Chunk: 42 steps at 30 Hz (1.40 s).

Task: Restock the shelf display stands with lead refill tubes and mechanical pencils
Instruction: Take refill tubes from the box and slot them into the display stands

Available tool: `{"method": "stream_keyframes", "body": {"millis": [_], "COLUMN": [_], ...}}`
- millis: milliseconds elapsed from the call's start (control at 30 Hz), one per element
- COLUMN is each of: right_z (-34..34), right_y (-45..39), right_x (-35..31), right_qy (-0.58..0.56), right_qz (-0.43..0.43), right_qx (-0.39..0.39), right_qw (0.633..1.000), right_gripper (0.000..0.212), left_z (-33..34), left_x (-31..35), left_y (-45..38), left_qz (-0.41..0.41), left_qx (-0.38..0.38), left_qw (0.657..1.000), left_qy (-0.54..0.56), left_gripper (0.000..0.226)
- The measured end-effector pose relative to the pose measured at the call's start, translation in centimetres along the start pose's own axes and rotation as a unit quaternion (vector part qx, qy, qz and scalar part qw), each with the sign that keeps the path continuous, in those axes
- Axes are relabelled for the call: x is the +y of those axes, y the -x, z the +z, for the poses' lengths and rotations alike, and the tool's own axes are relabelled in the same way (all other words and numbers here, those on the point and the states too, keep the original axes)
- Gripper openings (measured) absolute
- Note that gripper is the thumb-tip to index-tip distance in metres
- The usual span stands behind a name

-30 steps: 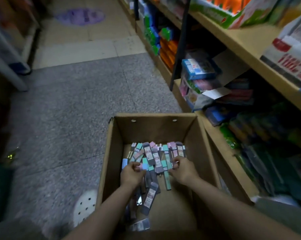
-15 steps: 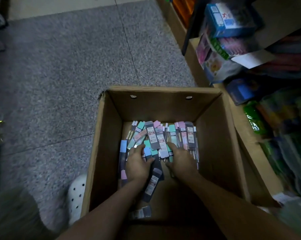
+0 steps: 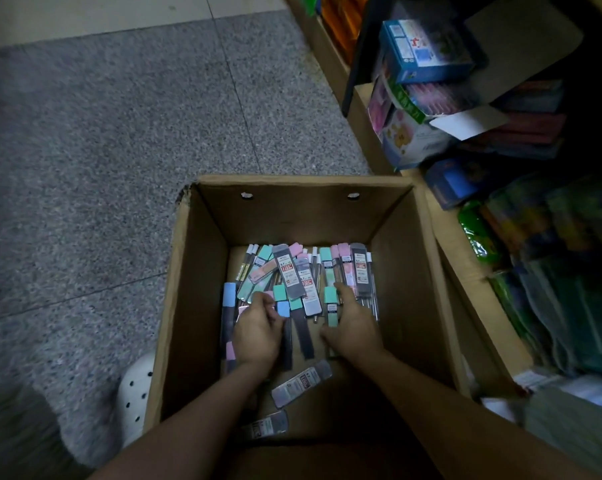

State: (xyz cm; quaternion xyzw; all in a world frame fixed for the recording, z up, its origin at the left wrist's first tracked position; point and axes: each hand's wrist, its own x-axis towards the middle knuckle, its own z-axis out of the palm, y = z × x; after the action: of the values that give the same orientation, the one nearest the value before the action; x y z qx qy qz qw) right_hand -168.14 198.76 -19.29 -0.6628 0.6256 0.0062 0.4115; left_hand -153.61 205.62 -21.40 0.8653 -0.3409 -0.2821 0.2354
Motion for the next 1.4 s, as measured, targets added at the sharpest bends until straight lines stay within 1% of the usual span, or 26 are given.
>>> {"method": "stream_keyframes", "body": {"millis": [67,167,267,367,467,533,733,800,933,967,1000,1067,1100,1133,1200,1300,1400], "right_z": [-0.3,-0.8,-0.8,-0.5,0.0,0.4,0.6,0.5,-0.3,-0.8,-1.4,-2.9,-3.9,-5.2,-7.9,-13.0,-18.6], "right_y": [0.4,1.0,1.4,1.5,1.0,0.6,0.2,0.4,1.1,1.2,1.3,1.7,2.1,2.6,4.1,6.9,10.5], "right_x": [-0.2,-0.2,0.0,0.1,0.1,0.1,0.3,0.3,-0.7,-1.2,-1.8,-3.4,-4.3,-5.2,-7.1,-9.8,-12.1], "right_qy": [-0.036,-0.039,-0.041,-0.050,-0.059,-0.056,-0.058,-0.066,-0.137,-0.162,-0.198,-0.271,-0.304,-0.340,-0.387,-0.374,-0.368], "right_qz": [0.009,-0.003,-0.013,-0.030,-0.041,-0.039,-0.034,-0.037,-0.017,-0.009,0.000,0.022,0.036,0.046,0.033,-0.030,-0.101], "right_qx": [-0.003,-0.005,-0.018,-0.024,-0.025,-0.023,-0.009,-0.008,-0.010,-0.013,-0.018,-0.024,-0.021,-0.011,0.009,0.020,0.045], "right_qw": [0.999,0.999,0.999,0.998,0.997,0.997,0.998,0.997,0.990,0.987,0.980,0.962,0.952,0.939,0.921,0.927,0.923], "right_gripper": [0.077,0.079,0.083,0.080,0.079,0.079,0.078,0.077,0.078,0.078,0.077,0.072,0.067,0.064,0.061,0.061,0.059], "left_z": [-0.3,-0.2,0.1,0.6,1.1,1.3,0.6,0.3,-1.1,-1.6,-2.3,-3.7,-4.5,-5.3,-7.5,-11.7,-15.9], "left_x": [0.0,-0.3,-0.8,-1.2,-1.4,-1.5,-1.4,-1.0,0.4,0.9,1.7,3.7,4.7,5.8,8.5,13.4,18.7], "left_y": [0.3,0.7,0.9,0.9,1.1,1.1,1.0,1.0,1.5,1.4,1.5,1.7,1.7,1.7,1.9,2.3,2.8], "left_qz": [-0.006,0.009,0.010,0.024,0.033,0.031,-0.009,-0.015,-0.004,-0.022,-0.052,-0.111,-0.125,-0.119,-0.069,0.038,0.147], "left_qx": [-0.019,-0.079,-0.089,-0.081,-0.071,-0.061,0.001,0.003,-0.021,-0.038,-0.063,-0.102,-0.105,-0.104,-0.121,-0.196,-0.244], "left_qw": [1.000,0.994,0.992,0.989,0.984,0.984,0.996,0.999,0.999,0.995,0.984,0.936,0.921,0.920,0.921,0.917,0.922], "left_qy": [-0.006,-0.069,-0.085,-0.117,-0.159,-0.163,-0.083,-0.049,0.037,0.087,0.159,0.316,0.353,0.359,0.363,0.345,0.263], "left_gripper": [0.032,0.059,0.074,0.078,0.071,0.064,0.031,0.027,0.026,0.026,0.023,0.023,0.027,0.031,0.032,0.030,0.032]}}
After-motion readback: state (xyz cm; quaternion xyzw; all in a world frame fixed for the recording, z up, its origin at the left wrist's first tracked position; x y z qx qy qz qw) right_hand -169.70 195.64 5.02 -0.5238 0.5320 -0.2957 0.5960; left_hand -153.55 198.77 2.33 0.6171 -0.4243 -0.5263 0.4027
